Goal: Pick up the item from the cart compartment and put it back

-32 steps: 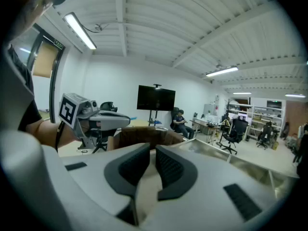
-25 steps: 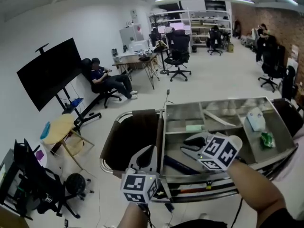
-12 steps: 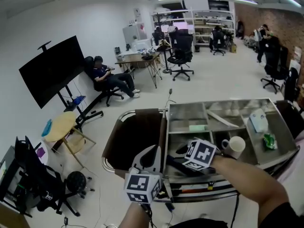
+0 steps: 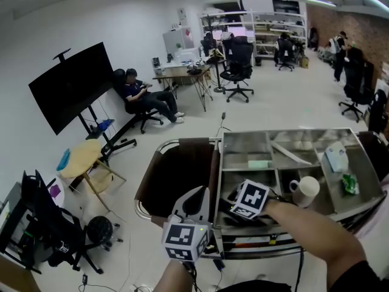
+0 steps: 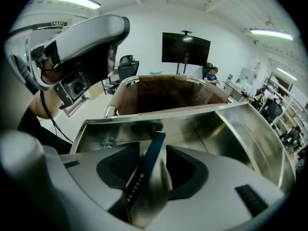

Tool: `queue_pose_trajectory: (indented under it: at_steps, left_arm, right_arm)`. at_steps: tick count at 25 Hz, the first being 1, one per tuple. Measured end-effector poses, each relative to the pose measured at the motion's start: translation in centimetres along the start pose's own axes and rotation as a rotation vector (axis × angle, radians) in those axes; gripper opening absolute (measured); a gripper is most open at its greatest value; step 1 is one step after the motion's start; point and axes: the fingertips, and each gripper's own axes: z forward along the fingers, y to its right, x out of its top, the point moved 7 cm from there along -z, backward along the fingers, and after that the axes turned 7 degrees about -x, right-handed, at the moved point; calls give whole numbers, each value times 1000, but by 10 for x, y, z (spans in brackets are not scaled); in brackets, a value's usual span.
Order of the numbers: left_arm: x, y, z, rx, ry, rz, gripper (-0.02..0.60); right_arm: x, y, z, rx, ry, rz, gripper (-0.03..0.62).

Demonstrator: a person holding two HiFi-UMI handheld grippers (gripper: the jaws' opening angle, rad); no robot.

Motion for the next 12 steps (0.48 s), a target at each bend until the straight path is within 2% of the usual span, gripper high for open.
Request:
queue_pose_trajectory:
  at_steps: [7, 12]
  left_arm:
    - [-2, 0, 4, -10, -7, 0, 0]
    - [-2, 2, 5, -18, -1, -1, 0]
  right_arm:
    - [-9, -4, 28, 41, -87, 50, 207]
    - [-15, -7, 30, 47, -123, 75, 177]
